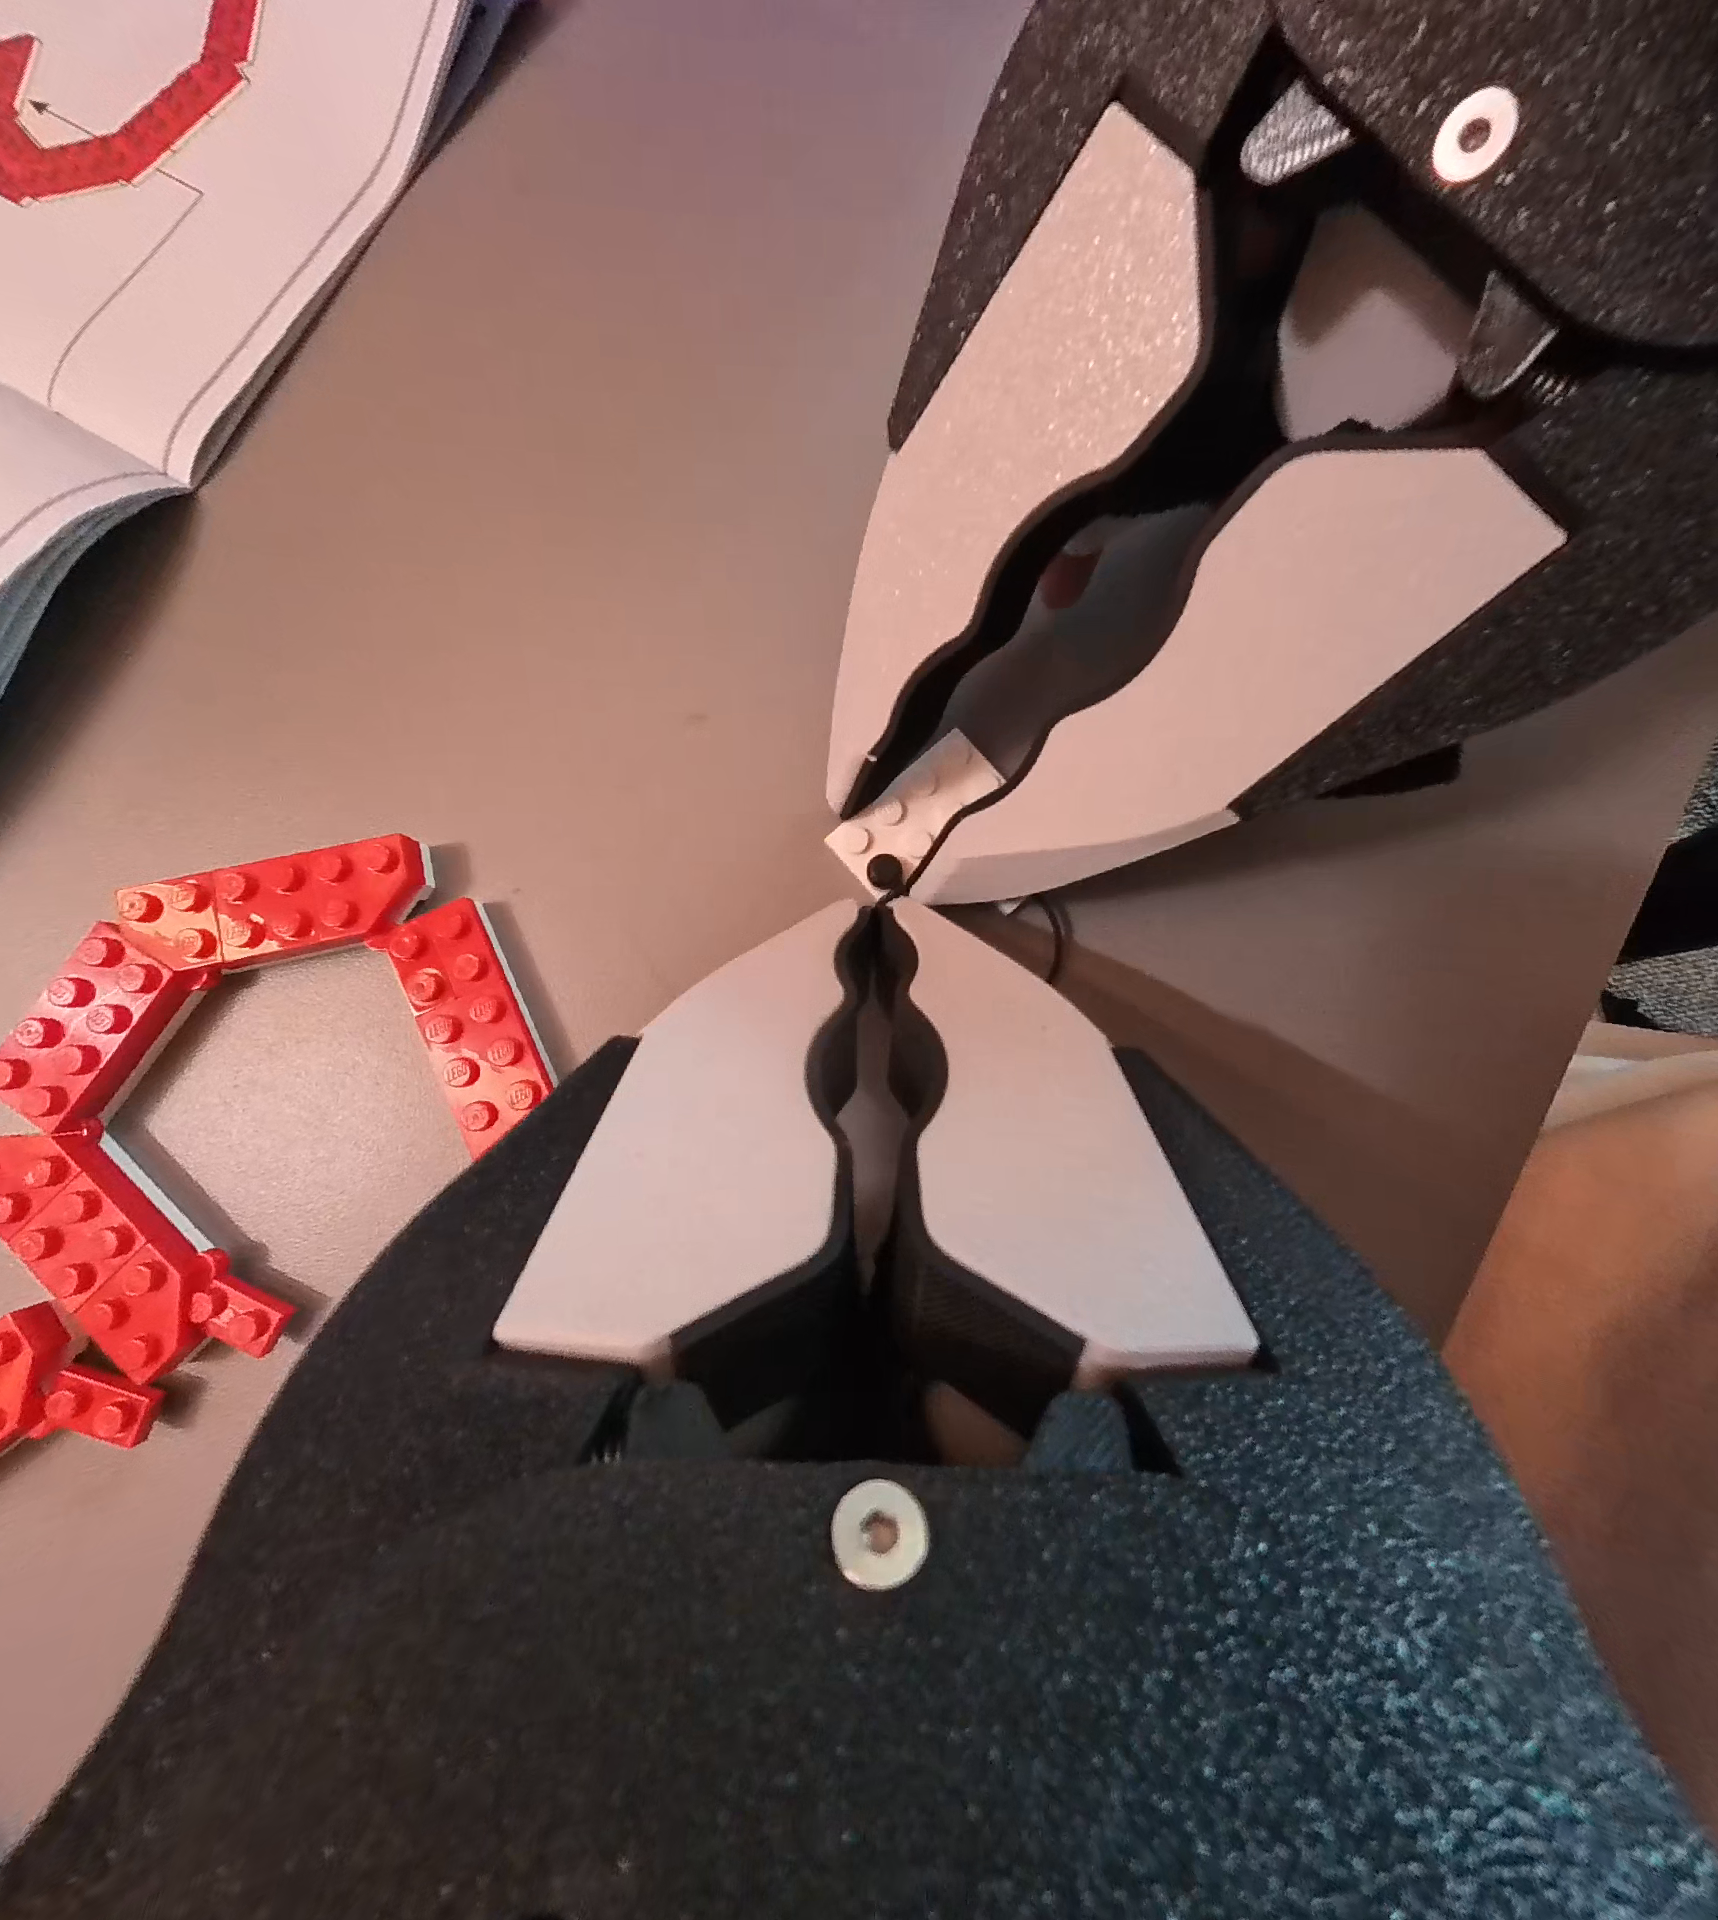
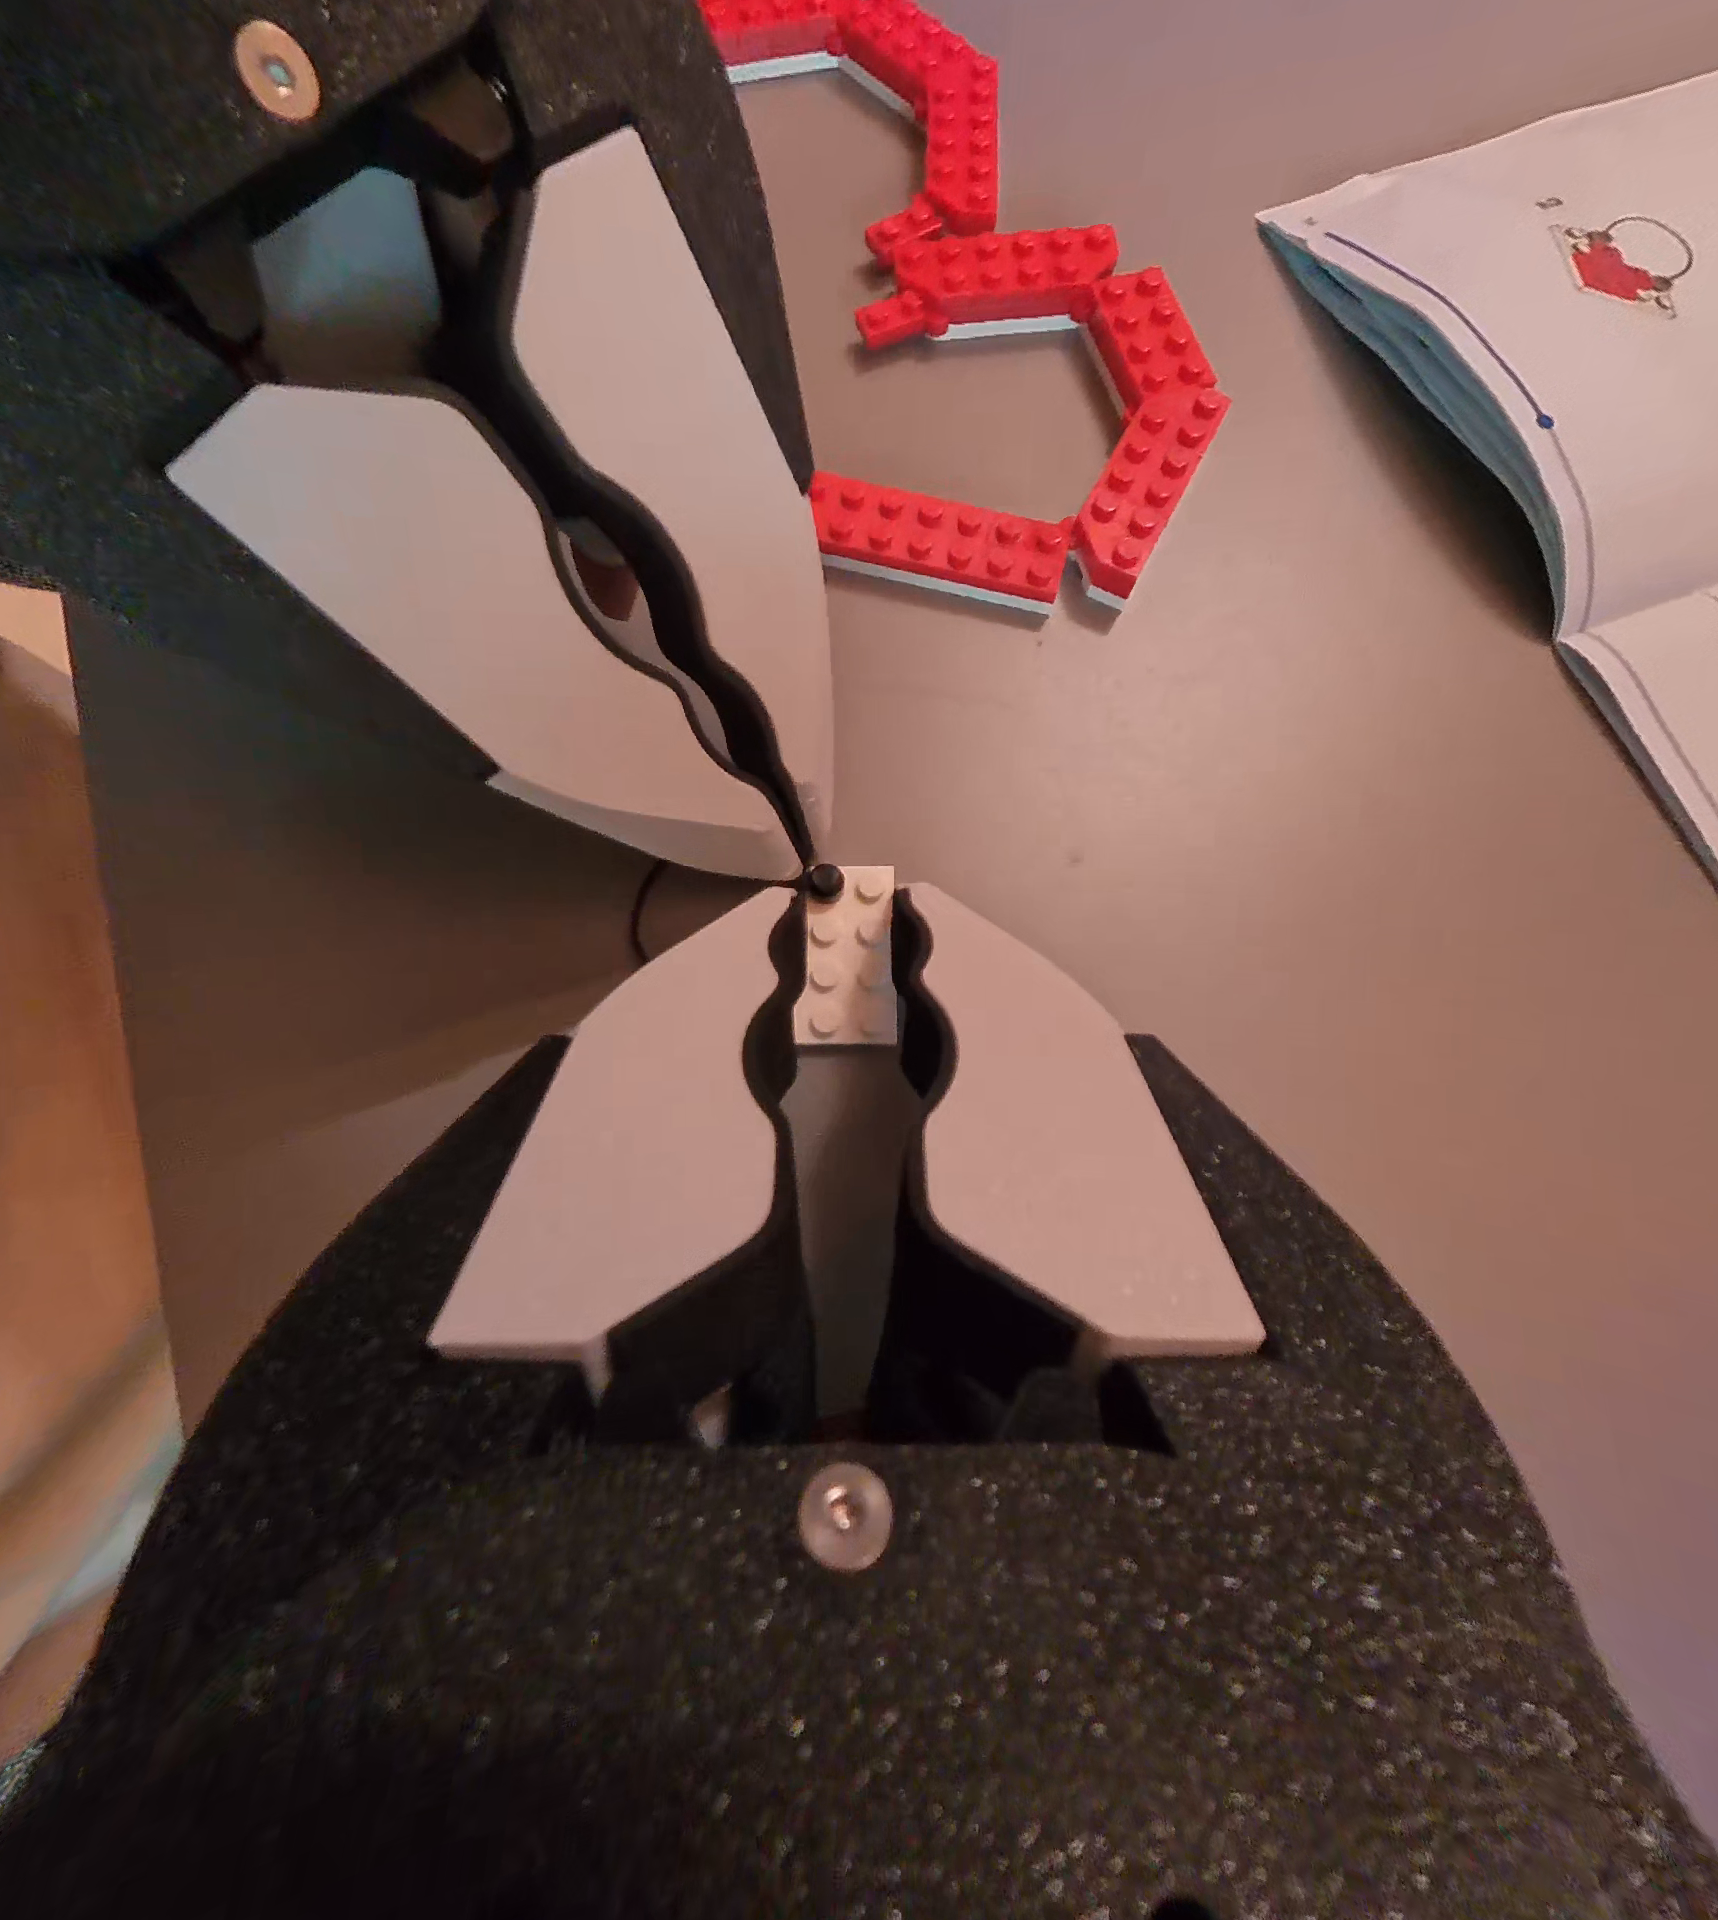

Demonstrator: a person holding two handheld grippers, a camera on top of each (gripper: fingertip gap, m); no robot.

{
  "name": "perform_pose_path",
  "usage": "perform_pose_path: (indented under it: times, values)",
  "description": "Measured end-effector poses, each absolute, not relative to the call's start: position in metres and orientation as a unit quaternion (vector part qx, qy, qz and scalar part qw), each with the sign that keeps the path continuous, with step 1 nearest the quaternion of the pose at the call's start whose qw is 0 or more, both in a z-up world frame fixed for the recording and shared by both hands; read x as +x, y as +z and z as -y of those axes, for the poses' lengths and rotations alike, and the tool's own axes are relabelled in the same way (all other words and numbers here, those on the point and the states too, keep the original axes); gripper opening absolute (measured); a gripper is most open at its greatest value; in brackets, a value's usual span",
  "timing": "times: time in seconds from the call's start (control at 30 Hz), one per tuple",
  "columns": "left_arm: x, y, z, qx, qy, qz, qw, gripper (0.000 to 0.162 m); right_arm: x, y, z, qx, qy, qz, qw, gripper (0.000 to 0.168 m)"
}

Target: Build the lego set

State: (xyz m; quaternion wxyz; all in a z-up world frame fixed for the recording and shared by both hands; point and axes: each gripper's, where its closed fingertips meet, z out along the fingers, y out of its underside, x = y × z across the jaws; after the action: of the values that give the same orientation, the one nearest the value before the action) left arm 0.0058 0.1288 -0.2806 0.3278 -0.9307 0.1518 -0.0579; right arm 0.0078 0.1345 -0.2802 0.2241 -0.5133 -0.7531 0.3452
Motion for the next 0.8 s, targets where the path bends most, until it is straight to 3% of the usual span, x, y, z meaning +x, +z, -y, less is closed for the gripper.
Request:
perform_pose_path:
  times: [0.2, 0.5, 0.7, 0.8]
  values:
    - [0.003, -0.28, -0.131, -0.93, -0.015, -0.178, 0.32, 0.0, 0.01, -0.28, -0.134, -0.515, 0.347, 0.752, 0.221, 0.016]
    - [0.007, -0.28, -0.13, -0.927, -0.079, -0.155, 0.331, 0.0, 0.011, -0.28, -0.134, -0.518, 0.355, 0.747, 0.217, 0.016]
    - [0.02, -0.262, -0.118, -0.912, -0.114, -0.164, 0.358, 0.023, 0.011, -0.278, -0.134, -0.538, 0.375, 0.73, 0.192, 0.016]
    - [0.01, -0.255, -0.116, -0.91, -0.091, -0.156, 0.374, 0.024, 0.012, -0.268, -0.133, -0.549, 0.42, 0.702, 0.169, 0.031]
